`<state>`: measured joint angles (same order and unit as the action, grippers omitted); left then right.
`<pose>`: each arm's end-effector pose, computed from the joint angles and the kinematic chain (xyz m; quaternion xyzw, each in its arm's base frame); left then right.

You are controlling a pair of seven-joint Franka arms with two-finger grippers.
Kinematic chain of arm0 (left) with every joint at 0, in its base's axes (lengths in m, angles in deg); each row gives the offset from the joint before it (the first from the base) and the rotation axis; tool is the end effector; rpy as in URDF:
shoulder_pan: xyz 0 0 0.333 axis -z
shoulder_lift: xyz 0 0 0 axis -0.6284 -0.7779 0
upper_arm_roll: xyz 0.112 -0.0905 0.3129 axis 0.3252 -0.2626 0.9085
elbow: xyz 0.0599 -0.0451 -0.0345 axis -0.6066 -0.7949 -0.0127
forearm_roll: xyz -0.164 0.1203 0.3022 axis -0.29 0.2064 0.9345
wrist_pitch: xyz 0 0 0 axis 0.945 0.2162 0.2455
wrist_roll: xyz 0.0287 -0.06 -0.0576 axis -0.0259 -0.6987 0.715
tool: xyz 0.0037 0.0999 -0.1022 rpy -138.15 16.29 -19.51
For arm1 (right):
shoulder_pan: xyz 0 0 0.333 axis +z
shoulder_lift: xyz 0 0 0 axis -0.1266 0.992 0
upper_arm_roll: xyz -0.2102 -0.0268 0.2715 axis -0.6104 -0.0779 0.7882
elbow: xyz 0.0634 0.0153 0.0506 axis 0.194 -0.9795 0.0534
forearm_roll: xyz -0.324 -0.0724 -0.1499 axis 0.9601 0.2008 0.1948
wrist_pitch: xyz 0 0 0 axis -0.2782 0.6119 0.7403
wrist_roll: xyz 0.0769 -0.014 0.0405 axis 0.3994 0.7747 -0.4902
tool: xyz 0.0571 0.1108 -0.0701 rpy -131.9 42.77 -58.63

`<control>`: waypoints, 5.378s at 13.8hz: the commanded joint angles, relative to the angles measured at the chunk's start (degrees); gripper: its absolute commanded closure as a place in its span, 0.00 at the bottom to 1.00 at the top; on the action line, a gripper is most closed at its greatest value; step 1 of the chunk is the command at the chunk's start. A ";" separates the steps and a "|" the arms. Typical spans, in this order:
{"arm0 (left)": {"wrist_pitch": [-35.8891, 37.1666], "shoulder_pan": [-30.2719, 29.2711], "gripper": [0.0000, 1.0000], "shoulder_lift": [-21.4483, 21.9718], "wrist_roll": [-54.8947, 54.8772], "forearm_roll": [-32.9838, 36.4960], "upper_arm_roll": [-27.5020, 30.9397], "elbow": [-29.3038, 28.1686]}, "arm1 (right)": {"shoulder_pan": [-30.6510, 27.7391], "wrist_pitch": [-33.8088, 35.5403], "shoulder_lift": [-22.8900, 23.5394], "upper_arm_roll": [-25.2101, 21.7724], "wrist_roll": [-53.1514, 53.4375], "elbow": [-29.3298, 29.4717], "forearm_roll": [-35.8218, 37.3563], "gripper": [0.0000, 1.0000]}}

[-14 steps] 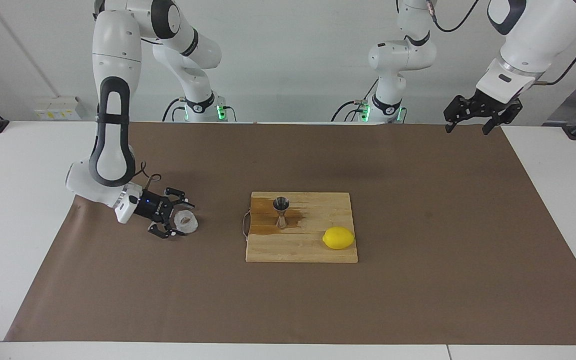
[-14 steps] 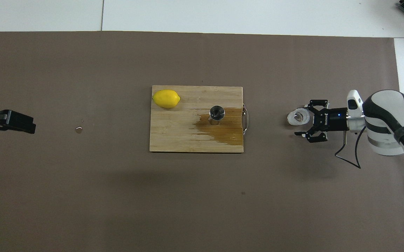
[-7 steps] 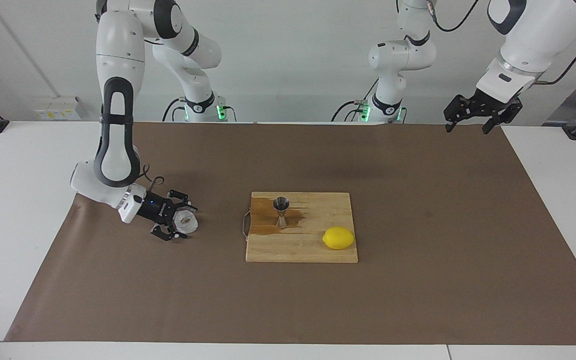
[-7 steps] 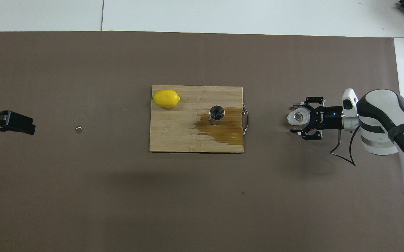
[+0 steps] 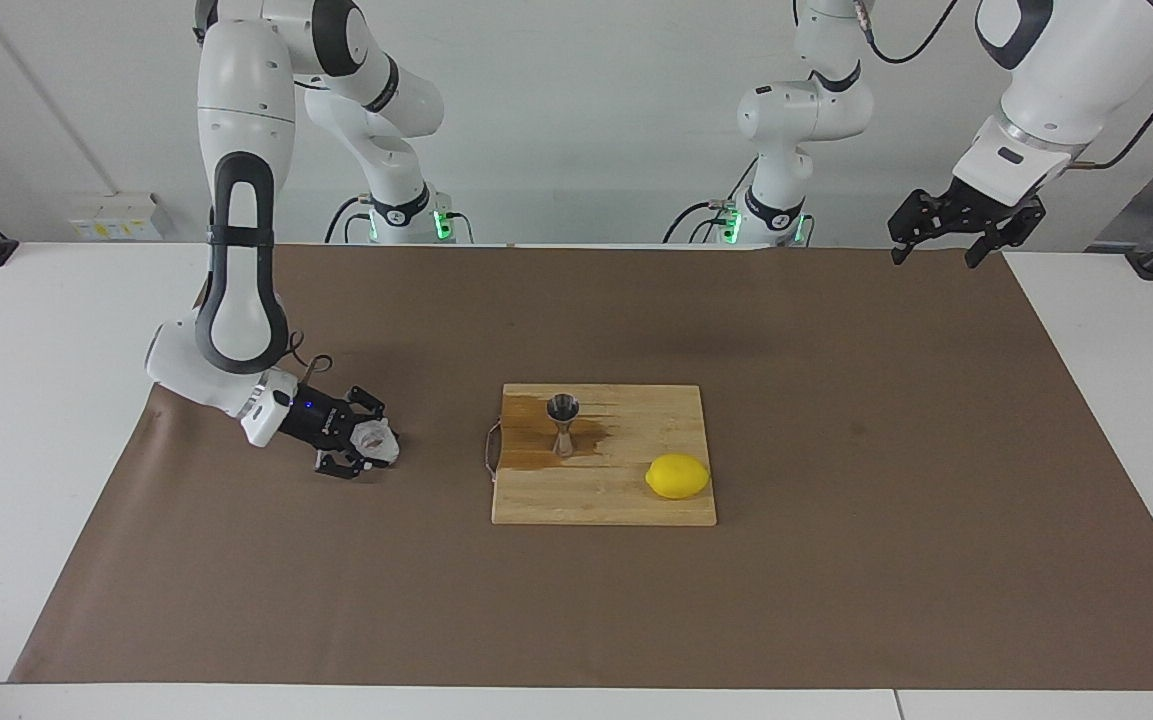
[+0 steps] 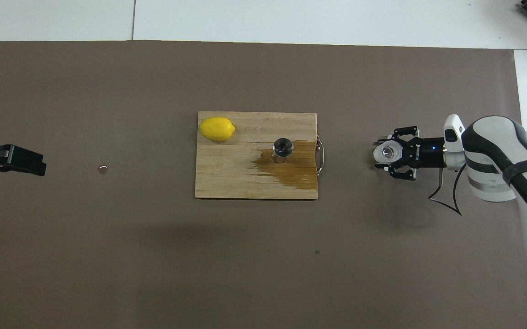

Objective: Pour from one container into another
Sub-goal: 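Lift the white cup with the right gripper over the metal cup, then tilt the white cup with the right gripper above the metal cup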

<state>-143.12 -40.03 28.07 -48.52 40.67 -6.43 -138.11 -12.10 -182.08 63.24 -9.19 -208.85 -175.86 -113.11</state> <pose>0.4925 -0.0345 0.6203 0.9978 -0.0553 -0.0349 0.0052 0.5931 -0.0180 0.2654 -0.7147 -0.5662 -0.3022 0.2780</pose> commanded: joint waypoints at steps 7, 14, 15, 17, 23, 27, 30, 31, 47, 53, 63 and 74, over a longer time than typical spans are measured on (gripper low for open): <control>0.33 -0.13 0.00 1.56 -0.09 0.80 0.03 -1.56 | 8.60 -1.30 -9.26 5.00 35.79 4.82 9.37 0.69; 0.33 -0.22 0.00 1.56 -0.09 0.80 0.03 -1.56 | 21.26 -10.97 -10.58 4.91 51.97 5.26 23.25 0.70; 0.33 -0.13 0.00 1.56 -0.18 0.80 0.03 -1.56 | 21.35 -11.06 -10.76 5.26 54.16 5.52 27.19 0.70; 0.33 -0.13 0.00 1.56 -0.09 0.80 0.03 -1.56 | 23.19 -11.15 -11.11 5.26 58.73 5.96 33.71 0.70; 0.33 -0.13 0.00 1.56 -0.09 0.80 0.03 -1.56 | 26.36 -14.92 -11.46 5.44 66.55 5.87 45.76 0.70; 0.33 -0.22 0.00 1.56 -0.09 0.80 0.03 -1.56 | 26.98 -16.51 -11.37 5.44 70.08 5.87 54.73 0.69; 0.33 -0.13 0.00 1.56 -0.18 0.80 0.03 -1.56 | 28.47 -16.42 -11.37 5.44 71.06 5.96 57.81 0.67; 0.33 -0.13 0.00 1.56 -0.18 0.80 0.03 -1.56 | 28.56 -16.42 -11.37 5.44 71.06 5.96 59.82 0.67; 0.33 -0.13 0.00 1.56 -0.09 0.80 0.03 -1.56 | 33.66 -15.81 -11.99 5.44 80.55 7.81 81.72 0.65; 0.33 -0.13 0.00 1.56 -0.09 0.80 0.03 -1.56 | 33.48 -15.98 -12.51 5.44 80.55 6.41 82.43 0.65; 0.33 -0.22 0.00 1.56 -0.09 0.80 0.03 -1.56 | 30.67 -16.42 -12.69 5.44 83.36 5.26 75.86 0.64; 0.33 -0.13 0.00 1.56 -0.18 0.80 0.03 -1.56 | 28.57 -19.59 -13.40 5.44 81.44 5.52 58.63 0.65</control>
<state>-143.02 -40.03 28.16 -48.51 40.67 -6.42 -138.14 17.95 -200.25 51.15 -4.19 -126.68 -168.75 -50.93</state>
